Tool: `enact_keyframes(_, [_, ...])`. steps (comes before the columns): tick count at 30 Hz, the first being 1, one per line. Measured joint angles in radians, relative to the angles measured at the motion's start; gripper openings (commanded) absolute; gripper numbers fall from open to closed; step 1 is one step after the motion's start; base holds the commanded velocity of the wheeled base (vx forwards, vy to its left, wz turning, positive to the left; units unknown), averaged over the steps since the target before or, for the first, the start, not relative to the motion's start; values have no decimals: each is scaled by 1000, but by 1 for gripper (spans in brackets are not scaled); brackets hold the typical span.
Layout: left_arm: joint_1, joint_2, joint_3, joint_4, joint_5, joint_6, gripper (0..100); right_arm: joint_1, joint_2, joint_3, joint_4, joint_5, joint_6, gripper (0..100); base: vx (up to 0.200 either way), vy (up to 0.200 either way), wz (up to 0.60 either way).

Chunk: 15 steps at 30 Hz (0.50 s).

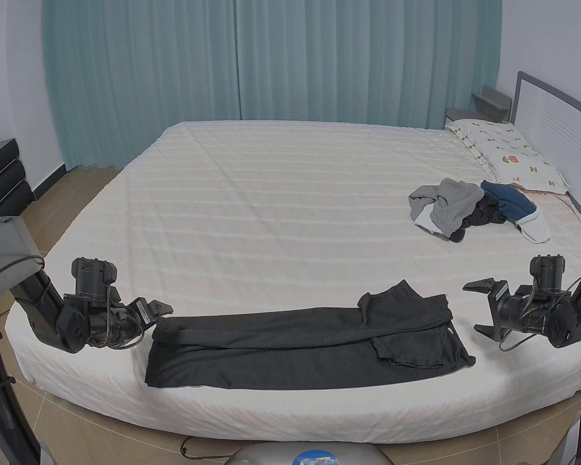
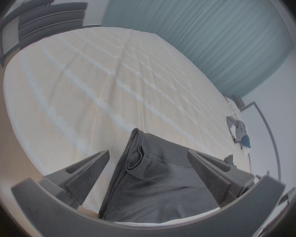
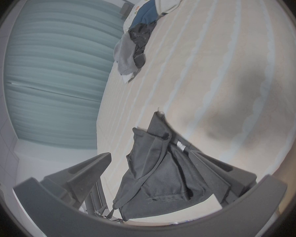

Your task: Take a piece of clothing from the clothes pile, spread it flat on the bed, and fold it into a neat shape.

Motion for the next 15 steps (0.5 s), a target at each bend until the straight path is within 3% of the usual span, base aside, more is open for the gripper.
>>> enact_keyframes(15, [-32,134,-102,42,-3,134,100,0,20,50,-55,19,7,100,0,0,0])
